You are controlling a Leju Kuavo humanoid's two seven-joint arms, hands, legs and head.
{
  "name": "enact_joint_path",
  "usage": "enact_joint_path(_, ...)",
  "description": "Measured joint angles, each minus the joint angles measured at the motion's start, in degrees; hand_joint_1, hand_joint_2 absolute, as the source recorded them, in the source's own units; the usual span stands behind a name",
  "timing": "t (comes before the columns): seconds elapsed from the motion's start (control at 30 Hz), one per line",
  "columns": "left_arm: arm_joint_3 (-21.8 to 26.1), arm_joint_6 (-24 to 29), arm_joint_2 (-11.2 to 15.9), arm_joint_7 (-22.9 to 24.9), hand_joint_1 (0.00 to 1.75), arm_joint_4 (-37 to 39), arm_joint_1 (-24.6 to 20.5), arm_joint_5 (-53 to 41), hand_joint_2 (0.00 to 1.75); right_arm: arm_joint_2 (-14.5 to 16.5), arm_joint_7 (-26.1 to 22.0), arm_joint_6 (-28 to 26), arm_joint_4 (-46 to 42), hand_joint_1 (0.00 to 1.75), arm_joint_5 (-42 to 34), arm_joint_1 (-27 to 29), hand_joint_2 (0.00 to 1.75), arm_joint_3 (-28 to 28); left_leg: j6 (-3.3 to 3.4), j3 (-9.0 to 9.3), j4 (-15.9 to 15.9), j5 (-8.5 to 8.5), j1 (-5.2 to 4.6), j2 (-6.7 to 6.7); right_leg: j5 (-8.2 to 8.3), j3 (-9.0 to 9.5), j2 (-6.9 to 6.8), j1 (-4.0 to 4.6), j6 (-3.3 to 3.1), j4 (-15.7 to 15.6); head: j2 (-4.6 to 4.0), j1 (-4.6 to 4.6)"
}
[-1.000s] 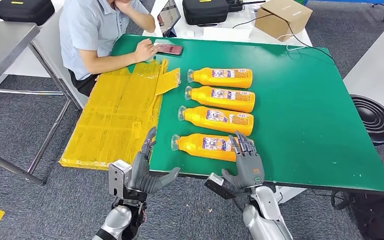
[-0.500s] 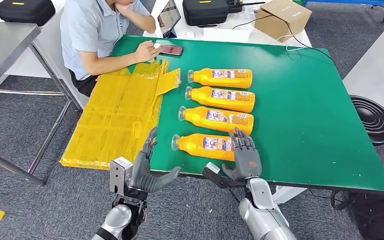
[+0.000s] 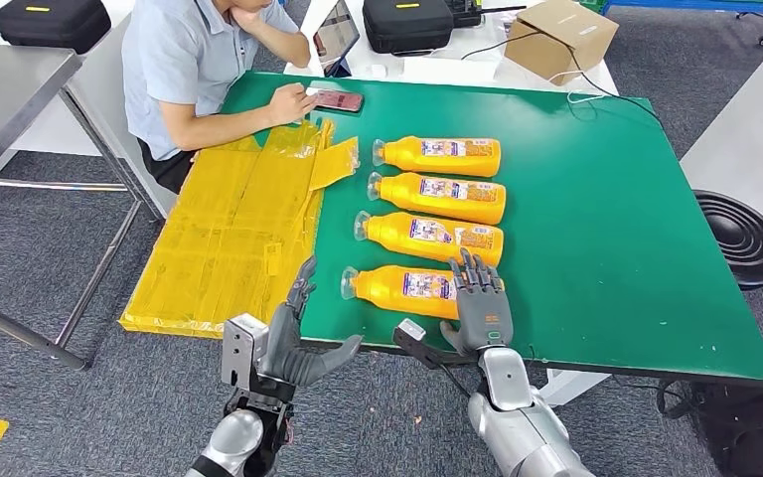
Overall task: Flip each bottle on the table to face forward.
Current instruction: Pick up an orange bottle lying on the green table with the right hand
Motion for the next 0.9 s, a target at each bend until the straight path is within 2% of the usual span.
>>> enact_joint_path(0.1, 0.18, -0.09, -0.11, 0.07, 0.00, 0.02, 0.03, -0.07, 1.75, -0.08, 0.08, 0.49, 0.00, 0.00, -0.42, -0.07, 1.75, 0.24, 0.00, 0.00, 0.00, 0.00, 0.00, 0.00, 0.00, 0.00, 0.00, 0.00, 0.00, 0.00, 0.00, -0.01)
enact_joint_path(0.2, 0.33, -0.22, -0.23, 0.18, 0.00, 0.02, 0.03, -0.12, 1.75, -0.10, 1.45, 3.52, 0.13, 0.00, -0.95, -0.60, 1.75, 0.27, 0.00, 0.03, 0.00, -0.01, 0.00, 0.03, 0.00, 0.00, 0.01, 0.00, 0.00, -0.01, 0.00, -0.01)
enact_joint_path(0.33, 0.67, -0.30, -0.56, 0.43, 0.00, 0.02, 0.02, -0.44, 1.75, -0.08, 5.46, 11.49, 0.85, 1.17, -2.65, -2.45, 1.75, 0.33, -0.01, 0.27, 0.00, -0.04, 0.01, 0.09, -0.01, 0.04, 0.02, 0.01, -0.02, -0.03, 0.00, -0.01)
enact_joint_path(0.37, 0.78, -0.33, -0.63, 0.50, 0.00, 0.02, 0.02, -0.51, 1.75, -0.10, 6.05, 13.20, 1.08, 1.17, -3.51, -2.85, 1.75, 0.30, -0.01, 0.34, -0.01, -0.05, 0.01, 0.08, -0.02, -0.01, 0.02, 0.01, -0.03, -0.04, 0.00, -0.01)
enact_joint_path(0.5, 1.28, -0.56, -0.93, 0.66, 0.00, 0.16, 0.00, -0.54, 1.75, -0.48, 6.39, 15.89, 1.90, 1.74, -5.31, -3.89, 1.75, 0.19, 0.01, 0.52, -0.02, -0.09, 0.00, -0.05, -0.09, -0.10, 0.00, 0.01, -0.04, -0.07, 0.00, 0.01)
enact_joint_path(0.77, 1.34, -0.71, -1.01, 0.70, 0.00, 0.31, 0.01, -0.54, 1.75, -0.68, 6.37, 16.18, 2.20, 1.75, -5.52, -4.22, 1.75, 0.17, 0.02, 0.52, -0.02, -0.08, 0.00, -0.07, -0.08, -0.07, 0.00, 0.00, -0.03, -0.07, 0.00, 0.02)
enact_joint_path(0.9, 1.42, -0.92, -1.08, 0.76, 0.00, 0.98, -0.43, -0.54, 1.75, -1.19, 6.46, 19.16, 3.33, 1.75, -7.44, -5.62, 1.75, -0.03, 0.05, 0.59, 0.00, -0.04, -0.02, -0.03, -0.01, 0.49, 0.00, -0.01, 0.01, -0.08, 0.00, 0.01)
